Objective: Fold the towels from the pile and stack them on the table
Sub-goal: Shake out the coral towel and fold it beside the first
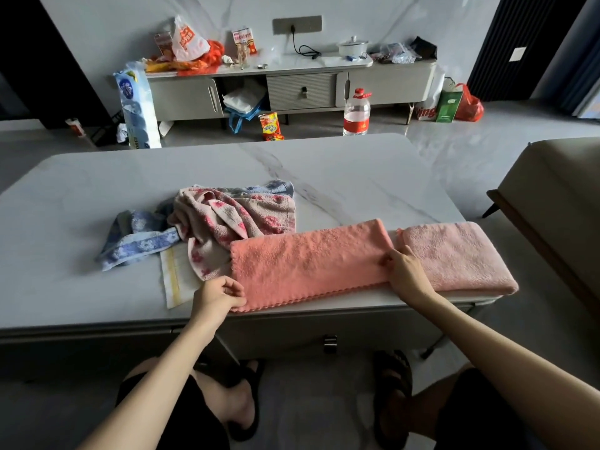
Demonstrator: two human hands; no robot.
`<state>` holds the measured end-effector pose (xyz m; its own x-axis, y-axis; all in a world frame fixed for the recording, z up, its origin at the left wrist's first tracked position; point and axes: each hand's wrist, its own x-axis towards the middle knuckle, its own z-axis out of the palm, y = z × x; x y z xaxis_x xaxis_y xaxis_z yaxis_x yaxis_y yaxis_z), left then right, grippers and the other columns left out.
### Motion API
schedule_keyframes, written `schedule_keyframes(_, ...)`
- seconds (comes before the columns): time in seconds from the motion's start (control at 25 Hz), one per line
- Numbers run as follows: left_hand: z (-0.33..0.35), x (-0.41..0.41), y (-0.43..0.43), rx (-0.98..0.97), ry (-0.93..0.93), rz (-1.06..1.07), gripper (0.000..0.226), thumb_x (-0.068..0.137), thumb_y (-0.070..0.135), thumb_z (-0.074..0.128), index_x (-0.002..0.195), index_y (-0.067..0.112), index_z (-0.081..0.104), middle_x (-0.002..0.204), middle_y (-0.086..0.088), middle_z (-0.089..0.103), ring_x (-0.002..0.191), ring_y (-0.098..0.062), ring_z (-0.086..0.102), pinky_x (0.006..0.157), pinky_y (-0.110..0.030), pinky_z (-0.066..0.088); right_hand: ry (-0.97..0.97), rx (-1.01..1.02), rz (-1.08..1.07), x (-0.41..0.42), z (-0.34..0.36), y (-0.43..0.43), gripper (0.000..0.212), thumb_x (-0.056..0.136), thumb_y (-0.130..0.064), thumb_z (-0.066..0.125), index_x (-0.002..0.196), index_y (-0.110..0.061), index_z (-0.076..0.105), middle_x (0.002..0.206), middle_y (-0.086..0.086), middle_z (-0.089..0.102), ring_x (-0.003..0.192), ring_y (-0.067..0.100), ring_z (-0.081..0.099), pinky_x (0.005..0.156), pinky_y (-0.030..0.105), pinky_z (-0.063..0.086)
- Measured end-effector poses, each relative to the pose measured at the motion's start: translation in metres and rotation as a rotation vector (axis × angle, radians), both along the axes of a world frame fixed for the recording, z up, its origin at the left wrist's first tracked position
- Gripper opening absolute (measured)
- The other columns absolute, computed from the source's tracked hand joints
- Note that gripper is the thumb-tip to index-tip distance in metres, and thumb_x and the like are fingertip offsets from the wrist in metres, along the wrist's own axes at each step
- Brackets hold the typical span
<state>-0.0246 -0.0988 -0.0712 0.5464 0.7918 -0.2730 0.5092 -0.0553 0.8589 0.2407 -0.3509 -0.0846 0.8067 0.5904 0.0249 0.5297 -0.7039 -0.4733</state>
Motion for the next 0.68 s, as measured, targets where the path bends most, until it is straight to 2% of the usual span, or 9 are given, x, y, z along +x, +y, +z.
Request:
schedule_keyframes(0.08,0.000,0.005,0.000,0.112,0.164,-0.037,0.020,0.072,-0.001,0.074,0.077,0.016,0.065,0.079,-0.003,0.069,0.068,-0.019,0.065,0.060,-0.028,0.052,-0.130,-0.131,0.032,-0.005,0.002,0.002,0.064,0.079,0.011,0.048,0.140,-0.007,0.044,0.128,0.018,0.042,0.135,0.042,0.032,0.098,0.045,0.046)
schedule_keyframes(0.12,0.002,0.009,0.000,0.303,0.261,-0.051,0.017,0.076,0.009,0.073,0.080,0.022,0.064,0.084,0.002,0.069,0.076,-0.018,0.064,0.067,-0.031,0.053,-0.246,-0.178,0.049,-0.006,0.005,0.005,0.071,0.077,0.010,0.052,0.144,-0.010,0.039,0.131,0.017,0.039,0.134,0.039,0.030,0.101,0.046,0.046)
schedule_keyframes(0.16,0.004,0.016,-0.001,0.553,0.312,-0.069,0.012,0.079,0.017,0.072,0.084,0.025,0.064,0.092,0.004,0.069,0.086,-0.019,0.063,0.075,-0.034,0.052,-0.348,-0.196,0.088,-0.006,0.009,0.013,0.069,0.076,0.007,0.055,0.141,-0.011,0.043,0.137,0.016,0.038,0.132,0.036,0.031,0.105,0.047,0.043)
schedule_keyframes(0.2,0.004,0.028,-0.002,0.778,0.268,-0.098,0.011,0.082,0.023,0.071,0.092,0.023,0.065,0.101,0.002,0.069,0.096,-0.022,0.062,0.084,-0.037,0.051,-0.415,-0.181,0.149,-0.005,0.013,0.023,0.059,0.080,0.001,0.057,0.136,-0.012,0.049,0.144,0.014,0.039,0.132,0.033,0.033,0.110,0.047,0.037)
schedule_keyframes(0.28,0.002,0.060,-0.010,0.995,0.119,-0.221,0.034,0.088,0.033,0.065,0.116,0.013,0.064,0.123,-0.007,0.066,0.116,-0.029,0.058,0.099,-0.040,0.043,-0.391,-0.153,0.302,-0.005,0.018,0.049,0.045,0.096,-0.024,0.050,0.140,-0.016,0.047,0.155,0.008,0.035,0.143,0.028,0.029,0.120,0.045,0.019)
schedule_keyframes(0.36,-0.012,0.095,-0.015,0.990,0.169,-0.397,0.060,0.095,0.051,0.045,0.141,0.013,0.047,0.147,-0.012,0.047,0.138,-0.031,0.041,0.113,-0.043,0.029,-0.263,-0.196,0.432,-0.006,0.009,0.079,0.061,0.101,-0.052,0.029,0.153,-0.021,0.025,0.162,0.004,0.016,0.151,0.023,0.011,0.122,0.041,0.004)
schedule_keyframes(0.44,-0.037,0.114,-0.010,0.984,0.338,-0.513,0.077,0.093,0.068,0.016,0.152,0.020,0.028,0.159,-0.009,0.027,0.148,-0.030,0.022,0.119,-0.045,0.014,-0.200,-0.244,0.482,-0.005,-0.012,0.095,0.077,0.092,-0.068,0.006,0.156,-0.026,0.010,0.164,0.000,0.005,0.152,0.020,0.000,0.122,0.038,-0.002)
schedule_keyframes(0.52,-0.054,0.117,0.003,1.025,0.453,-0.498,0.082,0.090,0.074,0.004,0.154,0.026,0.021,0.161,-0.006,0.022,0.149,-0.031,0.017,0.120,-0.046,0.010,-0.171,-0.265,0.389,0.008,-0.026,0.097,0.078,0.090,-0.070,0.003,0.156,-0.028,0.006,0.163,-0.004,0.000,0.151,0.019,-0.006,0.122,0.037,-0.007)
schedule_keyframes(0.68,-0.052,0.107,0.016,1.032,0.561,-0.397,0.081,0.087,0.078,0.000,0.155,0.034,0.006,0.163,-0.004,0.005,0.151,-0.033,0.004,0.120,-0.052,0.001,-0.121,-0.328,0.105,0.038,-0.027,0.084,0.076,0.093,-0.068,0.008,0.156,-0.025,0.006,0.164,0.004,-0.004,0.150,0.029,-0.010,0.121,0.046,-0.008)
